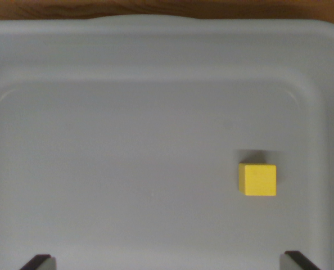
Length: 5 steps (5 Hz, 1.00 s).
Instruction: Pick yellow cube
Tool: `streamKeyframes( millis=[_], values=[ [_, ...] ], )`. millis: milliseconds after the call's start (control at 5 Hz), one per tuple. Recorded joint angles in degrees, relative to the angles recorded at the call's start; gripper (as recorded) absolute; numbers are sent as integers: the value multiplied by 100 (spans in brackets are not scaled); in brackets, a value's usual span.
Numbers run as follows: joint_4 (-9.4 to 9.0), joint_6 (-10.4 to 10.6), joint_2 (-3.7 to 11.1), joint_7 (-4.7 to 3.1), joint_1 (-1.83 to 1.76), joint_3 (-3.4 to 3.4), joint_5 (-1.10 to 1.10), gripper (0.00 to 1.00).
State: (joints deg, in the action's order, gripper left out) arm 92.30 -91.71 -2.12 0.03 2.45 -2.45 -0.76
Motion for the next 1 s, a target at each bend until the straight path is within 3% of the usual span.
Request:
streamKeyframes(
  millis=[200, 400, 600, 800, 1000],
  values=[
    [-45, 72, 39, -42, 16, 11, 17, 0],
    [-45, 72, 39, -42, 16, 11, 17, 0],
    [-112, 177, 97, -104, 40, 28, 41, 0],
    [-112, 177, 97, -104, 40, 28, 41, 0],
    [-197, 312, 171, -183, 70, 49, 72, 0]
  ],
)
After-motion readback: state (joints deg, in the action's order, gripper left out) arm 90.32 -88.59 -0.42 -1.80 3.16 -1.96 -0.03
